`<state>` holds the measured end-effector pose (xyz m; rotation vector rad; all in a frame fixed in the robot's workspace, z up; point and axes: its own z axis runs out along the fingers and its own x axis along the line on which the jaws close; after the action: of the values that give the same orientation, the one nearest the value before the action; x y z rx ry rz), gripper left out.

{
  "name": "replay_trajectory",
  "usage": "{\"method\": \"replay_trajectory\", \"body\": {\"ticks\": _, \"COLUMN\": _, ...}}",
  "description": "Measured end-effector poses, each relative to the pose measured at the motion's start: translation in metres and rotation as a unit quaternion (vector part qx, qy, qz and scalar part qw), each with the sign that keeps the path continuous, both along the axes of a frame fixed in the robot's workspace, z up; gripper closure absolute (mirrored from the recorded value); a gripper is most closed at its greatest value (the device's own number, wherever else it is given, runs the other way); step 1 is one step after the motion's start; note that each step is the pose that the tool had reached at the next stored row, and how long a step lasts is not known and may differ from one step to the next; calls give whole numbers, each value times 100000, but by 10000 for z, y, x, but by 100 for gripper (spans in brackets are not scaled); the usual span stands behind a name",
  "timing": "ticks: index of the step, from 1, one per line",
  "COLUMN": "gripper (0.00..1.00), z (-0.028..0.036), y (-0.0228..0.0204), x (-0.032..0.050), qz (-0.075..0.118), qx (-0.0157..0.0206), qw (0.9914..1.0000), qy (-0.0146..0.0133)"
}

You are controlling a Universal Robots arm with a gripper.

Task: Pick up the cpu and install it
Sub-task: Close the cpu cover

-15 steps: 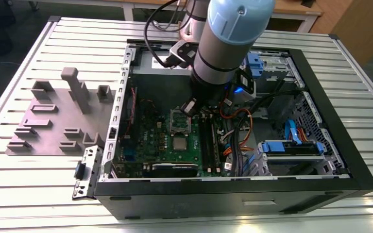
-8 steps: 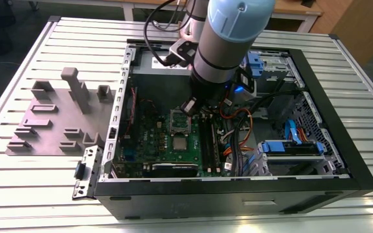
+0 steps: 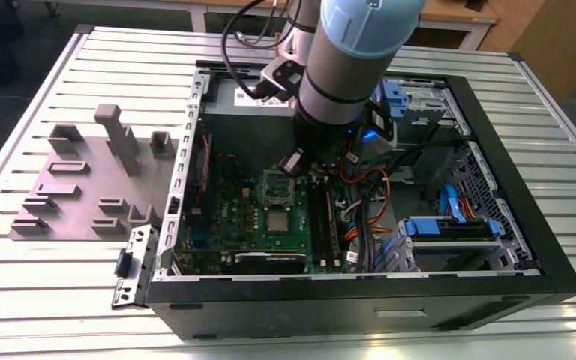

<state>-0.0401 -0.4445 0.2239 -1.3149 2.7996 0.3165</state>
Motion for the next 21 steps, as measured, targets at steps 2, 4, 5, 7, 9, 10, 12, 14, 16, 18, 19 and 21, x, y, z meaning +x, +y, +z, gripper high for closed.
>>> {"method": "replay_trajectory", "body": {"ticks": 2, "gripper": 89, "z": 12, "y": 0, "x": -2, "qz": 2, "qx": -198, "qw": 100000, "qy": 3}}
{"method": "replay_trajectory", "body": {"ticks": 4, "gripper": 89, "z": 23, "y": 0, "x": -4, "qz": 1, "qx": -373, "qw": 99999, "qy": 3}}
{"method": "replay_trajectory", "body": {"ticks": 5, "gripper": 89, "z": 28, "y": 0, "x": -5, "qz": 0, "qx": -453, "qw": 99999, "qy": 4}}
{"method": "replay_trajectory", "body": {"ticks": 7, "gripper": 89, "z": 38, "y": 0, "x": -7, "qz": 3, "qx": -589, "qw": 99998, "qy": 3}}
{"method": "replay_trajectory", "body": {"ticks": 9, "gripper": 89, "z": 48, "y": 0, "x": -9, "qz": 2, "qx": -702, "qw": 99998, "qy": 0}}
{"method": "replay_trajectory", "body": {"ticks": 10, "gripper": 89, "z": 52, "y": 0, "x": -10, "qz": 0, "qx": -782, "qw": 99997, "qy": 1}}
{"method": "replay_trajectory", "body": {"ticks": 12, "gripper": 89, "z": 56, "y": 0, "x": -13, "qz": 0, "qx": -999, "qw": 99995, "qy": 0}}
{"method": "replay_trajectory", "body": {"ticks": 14, "gripper": 89, "z": 61, "y": 0, "x": -15, "qz": 1, "qx": -1246, "qw": 99992, "qy": 1}}
{"method": "replay_trajectory", "body": {"ticks": 16, "gripper": 89, "z": 68, "y": -1, "x": -17, "qz": 1, "qx": -1435, "qw": 99990, "qy": 8}}
{"method": "replay_trajectory", "body": {"ticks": 18, "gripper": 89, "z": 75, "y": 0, "x": -19, "qz": 2, "qx": -1570, "qw": 99988, "qy": 4}}
{"method": "replay_trajectory", "body": {"ticks": 19, "gripper": 89, "z": 79, "y": 0, "x": -20, "qz": 1, "qx": -1642, "qw": 99987, "qy": 4}}
{"method": "replay_trajectory", "body": {"ticks": 21, "gripper": 89, "z": 87, "y": 0, "x": -21, "qz": 3, "qx": -1759, "qw": 99985, "qy": 2}}
